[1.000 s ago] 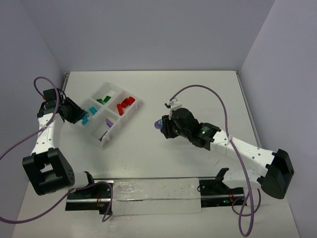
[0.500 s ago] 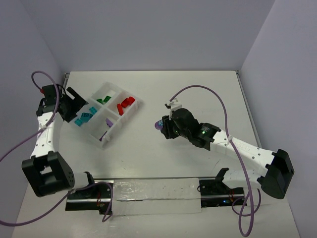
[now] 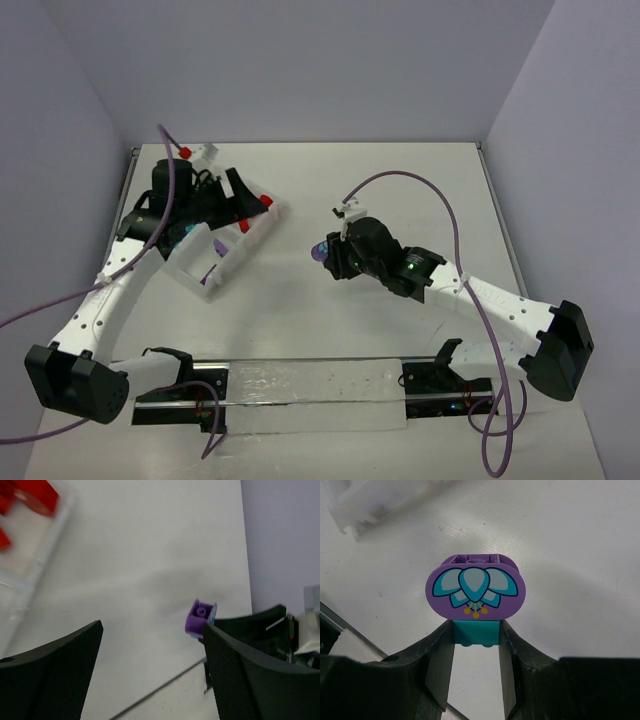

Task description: Sort the legos into containers by color

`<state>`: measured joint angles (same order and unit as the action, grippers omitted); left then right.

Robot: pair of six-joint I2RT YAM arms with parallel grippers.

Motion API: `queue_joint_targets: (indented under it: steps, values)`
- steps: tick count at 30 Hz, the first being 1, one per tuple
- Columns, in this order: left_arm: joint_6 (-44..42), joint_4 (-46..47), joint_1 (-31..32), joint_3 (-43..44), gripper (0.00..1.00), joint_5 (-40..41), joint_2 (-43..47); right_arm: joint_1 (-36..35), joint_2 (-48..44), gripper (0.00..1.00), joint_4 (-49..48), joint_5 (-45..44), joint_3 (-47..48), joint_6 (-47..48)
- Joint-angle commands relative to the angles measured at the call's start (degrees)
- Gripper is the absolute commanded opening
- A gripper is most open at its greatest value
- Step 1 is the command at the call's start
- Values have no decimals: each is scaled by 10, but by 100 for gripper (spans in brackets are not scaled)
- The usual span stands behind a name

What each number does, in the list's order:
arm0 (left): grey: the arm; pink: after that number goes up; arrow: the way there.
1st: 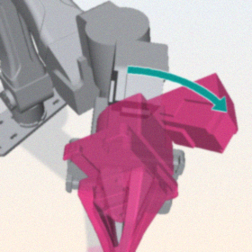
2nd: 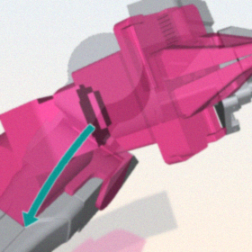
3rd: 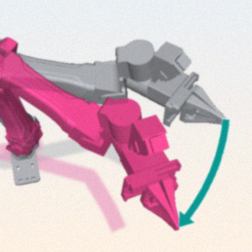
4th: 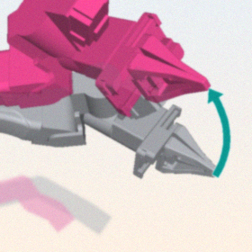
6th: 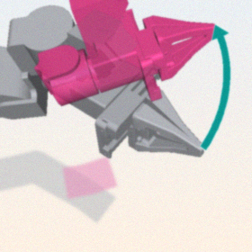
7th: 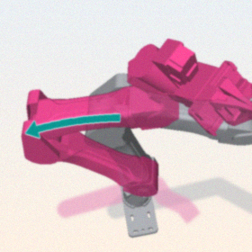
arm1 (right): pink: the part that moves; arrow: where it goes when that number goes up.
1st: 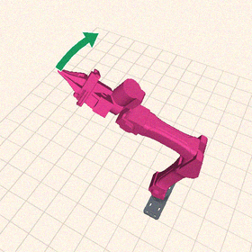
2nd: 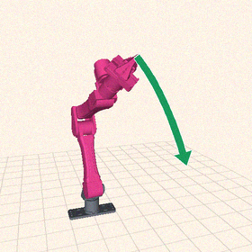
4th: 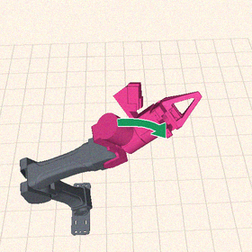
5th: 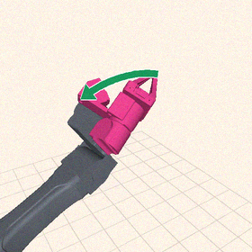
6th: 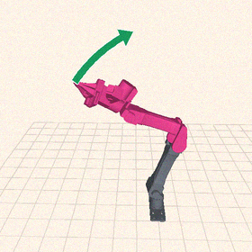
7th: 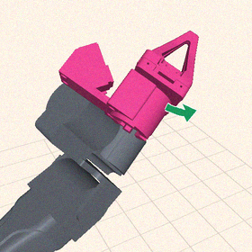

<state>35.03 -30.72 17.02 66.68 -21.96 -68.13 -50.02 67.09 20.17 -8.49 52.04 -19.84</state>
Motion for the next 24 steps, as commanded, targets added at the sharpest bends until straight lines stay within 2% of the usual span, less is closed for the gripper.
queue_joint_targets:
  steps: [1,2,9,18,24]
  values:
    - [43,81,50,-19,95,-85,-32,-5,1,0,-12,2,30,-6]
    - [52,88,60,-21,98,-91,-50,-5,2,0,-12,3,31,-8]
    - [86,118,146,-9,98,-80,-117,-5,10,0,-15,5,32,-14]
    - [103,145,183,-2,91,-82,-149,-5,8,0,-10,5,40,-8]
    - [105,151,192,3,82,-82,-173,-4,1,0,-11,2,40,-6]
